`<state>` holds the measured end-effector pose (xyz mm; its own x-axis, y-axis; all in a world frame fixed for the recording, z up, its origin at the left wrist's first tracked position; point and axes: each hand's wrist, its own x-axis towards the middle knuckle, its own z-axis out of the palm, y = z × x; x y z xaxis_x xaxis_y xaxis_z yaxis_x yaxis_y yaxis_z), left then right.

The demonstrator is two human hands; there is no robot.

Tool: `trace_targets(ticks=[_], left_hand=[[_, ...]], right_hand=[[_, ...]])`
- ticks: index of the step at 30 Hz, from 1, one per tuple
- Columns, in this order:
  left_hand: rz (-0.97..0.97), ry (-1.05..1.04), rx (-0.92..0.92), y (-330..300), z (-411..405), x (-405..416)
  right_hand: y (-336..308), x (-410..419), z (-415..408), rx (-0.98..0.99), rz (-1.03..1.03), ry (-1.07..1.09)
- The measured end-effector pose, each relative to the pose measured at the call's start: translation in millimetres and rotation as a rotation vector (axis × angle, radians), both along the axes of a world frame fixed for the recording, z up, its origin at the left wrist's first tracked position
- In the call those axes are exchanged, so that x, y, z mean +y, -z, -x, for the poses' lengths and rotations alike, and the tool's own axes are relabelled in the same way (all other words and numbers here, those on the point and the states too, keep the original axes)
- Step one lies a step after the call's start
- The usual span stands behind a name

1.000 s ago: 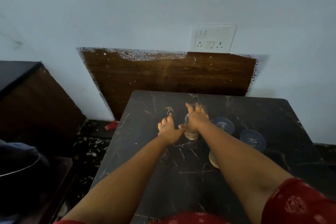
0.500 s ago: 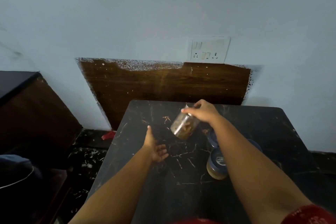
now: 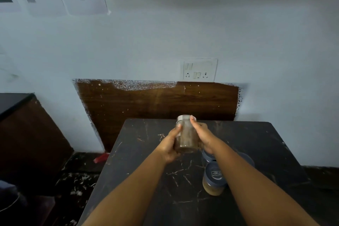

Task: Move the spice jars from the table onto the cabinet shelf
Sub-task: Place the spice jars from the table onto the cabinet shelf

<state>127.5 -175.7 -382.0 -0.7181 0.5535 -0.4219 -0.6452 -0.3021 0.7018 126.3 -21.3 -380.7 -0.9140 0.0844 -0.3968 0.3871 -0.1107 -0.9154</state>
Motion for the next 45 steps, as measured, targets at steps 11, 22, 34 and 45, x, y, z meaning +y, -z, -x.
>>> trace_targets(ticks=[11,22,34,45], left_hand=[[0.088,-0.084,-0.036,1,5,6],[0.173,-0.111,-0.045,0,26,-16],[0.105,-0.052,0.236,-62,42,-6],[0.167,-0.141,0.798,-191,51,92]], right_hand=[[5,1,-10,-0.096,0.453,0.091],[3,-17,-23,0.062,0.227,-0.172],[-47,-41,-18,0.19,-0.117,0.204],[-171,39,1,0.591,-0.369,0.39]])
